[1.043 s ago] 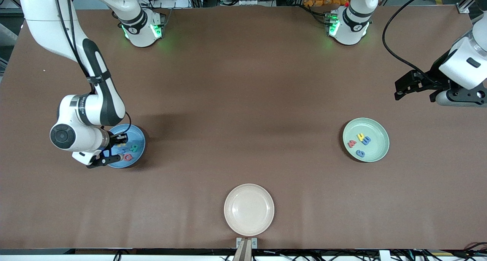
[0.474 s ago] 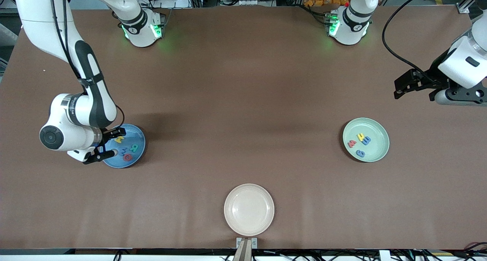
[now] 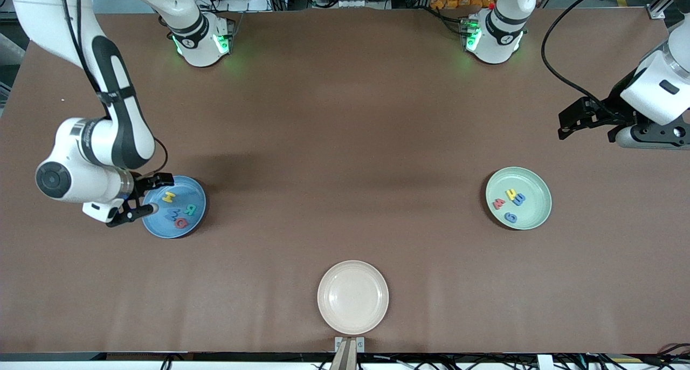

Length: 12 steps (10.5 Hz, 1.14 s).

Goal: Sort uppercase to blue plate, lowercase to green plate

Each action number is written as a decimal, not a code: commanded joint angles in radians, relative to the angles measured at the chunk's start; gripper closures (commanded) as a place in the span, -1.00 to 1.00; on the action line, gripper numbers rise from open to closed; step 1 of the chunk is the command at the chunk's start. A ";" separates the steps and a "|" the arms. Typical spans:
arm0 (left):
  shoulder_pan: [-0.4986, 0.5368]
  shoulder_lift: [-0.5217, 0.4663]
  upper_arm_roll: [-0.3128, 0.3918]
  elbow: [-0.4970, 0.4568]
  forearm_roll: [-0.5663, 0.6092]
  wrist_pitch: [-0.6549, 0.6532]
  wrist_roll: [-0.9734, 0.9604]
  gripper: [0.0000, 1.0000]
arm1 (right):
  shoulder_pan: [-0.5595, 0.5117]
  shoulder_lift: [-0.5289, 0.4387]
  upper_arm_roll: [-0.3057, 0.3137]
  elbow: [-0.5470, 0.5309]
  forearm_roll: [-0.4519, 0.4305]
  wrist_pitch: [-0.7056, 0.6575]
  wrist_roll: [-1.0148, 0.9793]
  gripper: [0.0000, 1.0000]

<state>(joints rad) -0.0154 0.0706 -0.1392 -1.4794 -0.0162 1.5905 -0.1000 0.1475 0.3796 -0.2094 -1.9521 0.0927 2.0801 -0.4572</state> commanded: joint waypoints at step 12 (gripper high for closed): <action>0.009 -0.023 -0.003 -0.009 0.065 -0.027 -0.017 -1.00 | -0.163 -0.298 0.128 0.477 -0.071 -0.516 0.096 -1.00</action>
<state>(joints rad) -0.0096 0.0663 -0.1380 -1.4810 0.0263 1.5734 -0.1006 0.0286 0.0662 -0.1463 -1.5948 0.0555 1.6770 -0.4328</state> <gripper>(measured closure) 0.000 0.000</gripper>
